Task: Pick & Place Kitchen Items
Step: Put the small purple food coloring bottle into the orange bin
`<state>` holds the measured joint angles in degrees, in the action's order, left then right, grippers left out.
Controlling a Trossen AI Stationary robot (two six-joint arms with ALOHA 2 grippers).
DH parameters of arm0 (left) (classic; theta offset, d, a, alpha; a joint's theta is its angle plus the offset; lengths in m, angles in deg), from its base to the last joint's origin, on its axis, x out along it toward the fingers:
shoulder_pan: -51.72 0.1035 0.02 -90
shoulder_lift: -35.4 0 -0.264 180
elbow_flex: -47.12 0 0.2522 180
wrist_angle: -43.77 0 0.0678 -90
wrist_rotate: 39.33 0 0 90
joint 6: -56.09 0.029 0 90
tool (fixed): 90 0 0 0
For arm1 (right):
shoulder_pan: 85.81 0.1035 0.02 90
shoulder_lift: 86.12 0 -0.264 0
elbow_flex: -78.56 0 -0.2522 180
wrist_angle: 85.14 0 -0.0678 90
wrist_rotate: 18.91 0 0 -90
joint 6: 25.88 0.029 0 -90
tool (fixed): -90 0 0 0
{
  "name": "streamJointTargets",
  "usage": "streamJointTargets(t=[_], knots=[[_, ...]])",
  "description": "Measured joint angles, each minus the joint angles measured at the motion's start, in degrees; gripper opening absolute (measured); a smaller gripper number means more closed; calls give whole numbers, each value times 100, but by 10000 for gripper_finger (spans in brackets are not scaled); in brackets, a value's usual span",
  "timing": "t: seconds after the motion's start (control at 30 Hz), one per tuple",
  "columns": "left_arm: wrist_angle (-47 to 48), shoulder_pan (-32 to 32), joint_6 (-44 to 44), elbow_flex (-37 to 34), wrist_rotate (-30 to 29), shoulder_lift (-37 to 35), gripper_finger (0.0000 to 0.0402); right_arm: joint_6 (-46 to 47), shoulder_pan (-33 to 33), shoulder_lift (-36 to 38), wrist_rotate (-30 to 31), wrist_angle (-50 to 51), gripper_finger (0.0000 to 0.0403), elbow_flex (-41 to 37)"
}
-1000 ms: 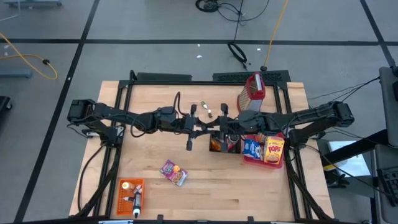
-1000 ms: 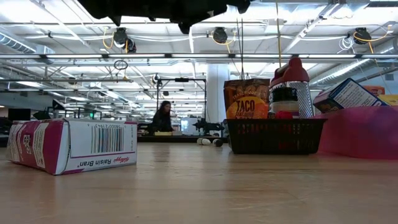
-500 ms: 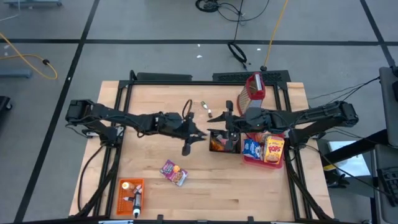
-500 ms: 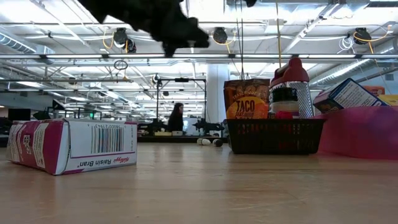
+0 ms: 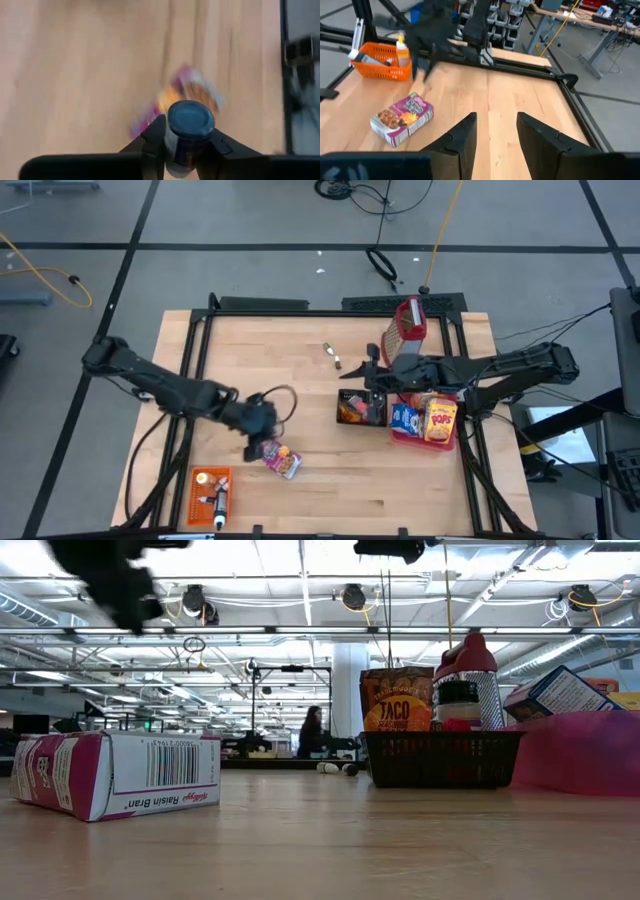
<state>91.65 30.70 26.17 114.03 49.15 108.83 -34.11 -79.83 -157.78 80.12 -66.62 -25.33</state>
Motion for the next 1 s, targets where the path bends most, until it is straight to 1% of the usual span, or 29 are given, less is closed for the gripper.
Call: streamJointTargets(t=[0.13,0.27,0.33,0.47,0.6,0.7,0.87,1.0], knots=[[698,-643,-1172,0,199,-122,49,-1,0,-2,-7,-23,131,-105],[892,-1243,-2205,0,415,-138,48,-21,-2,-2,-8,-97,130,-271],[889,-1525,-2749,0,431,-140,55,-30,-2,-2,-8,-313,130,-384],[907,-2138,-3846,0,425,-140,88,-74,-2,-2,-8,-688,130,-526],[931,-2737,-4915,0,417,-140,93,-186,-2,-2,-10,-1031,130,-679],[939,-3097,-5542,0,310,-138,82,-211,-2,-2,-10,-1217,130,-748],[978,-3456,-6420,0,148,-138,48,-309,-2,-2,-10,-1228,130,-766],[1081,-3552,-6523,0,13,-138,19,-232,-2,-2,-21,-1185,130,-765]])
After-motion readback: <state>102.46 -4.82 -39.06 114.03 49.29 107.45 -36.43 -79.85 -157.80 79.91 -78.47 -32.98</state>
